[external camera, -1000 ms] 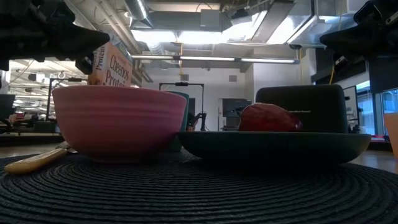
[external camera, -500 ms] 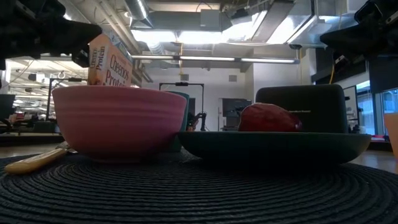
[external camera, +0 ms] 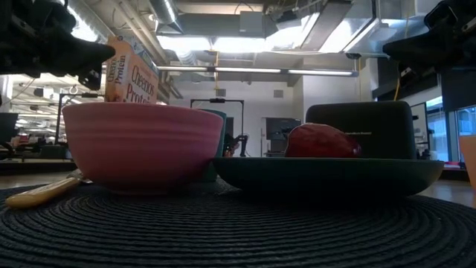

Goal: Arrange a breakfast setting
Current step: Return to Home Position

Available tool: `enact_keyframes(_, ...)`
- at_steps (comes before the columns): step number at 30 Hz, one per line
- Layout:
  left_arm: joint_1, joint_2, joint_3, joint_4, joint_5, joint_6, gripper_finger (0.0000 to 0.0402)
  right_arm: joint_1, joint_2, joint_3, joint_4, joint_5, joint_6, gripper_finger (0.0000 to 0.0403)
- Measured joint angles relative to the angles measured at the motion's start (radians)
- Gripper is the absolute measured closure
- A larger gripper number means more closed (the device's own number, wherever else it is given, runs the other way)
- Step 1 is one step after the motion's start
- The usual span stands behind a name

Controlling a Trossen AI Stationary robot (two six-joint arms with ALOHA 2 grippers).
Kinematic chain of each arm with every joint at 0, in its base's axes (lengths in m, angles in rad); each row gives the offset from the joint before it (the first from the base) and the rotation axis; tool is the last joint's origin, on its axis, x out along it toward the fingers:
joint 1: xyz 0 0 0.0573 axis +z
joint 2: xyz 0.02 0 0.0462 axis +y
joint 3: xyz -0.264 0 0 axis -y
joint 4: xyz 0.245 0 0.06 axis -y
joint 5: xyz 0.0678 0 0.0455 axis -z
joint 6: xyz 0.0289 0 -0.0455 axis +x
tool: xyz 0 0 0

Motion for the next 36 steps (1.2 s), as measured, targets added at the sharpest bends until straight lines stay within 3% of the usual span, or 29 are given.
enact_keyframes(5, 0.0, 0.0, 0.0, -0.06, -0.051, 0.039, 0.04, 0.0, 0.0, -0.01, -0.002, 0.0, -0.032, 0.0403)
enact_keyframes(9, 0.0, 0.0, 0.001, -0.066, -0.032, 0.049, 0.04, -0.001, 0.002, -0.078, 0.047, -0.002, -0.008, 0.0403)
enact_keyframes(21, 0.0, 0.005, 0.001, -0.069, -0.007, 0.003, 0.04, -0.001, 0.0, -0.077, 0.043, 0.0, -0.058, 0.0403)
enact_keyframes(31, 0.0, 0.005, 0.001, -0.069, -0.007, -0.013, 0.04, -0.001, 0.003, -0.078, 0.05, 0.044, 0.057, 0.0403)
enact_keyframes(36, 0.0, 0.005, 0.001, -0.069, -0.007, -0.013, 0.04, -0.001, 0.004, -0.078, 0.046, 0.015, 0.057, 0.0403)
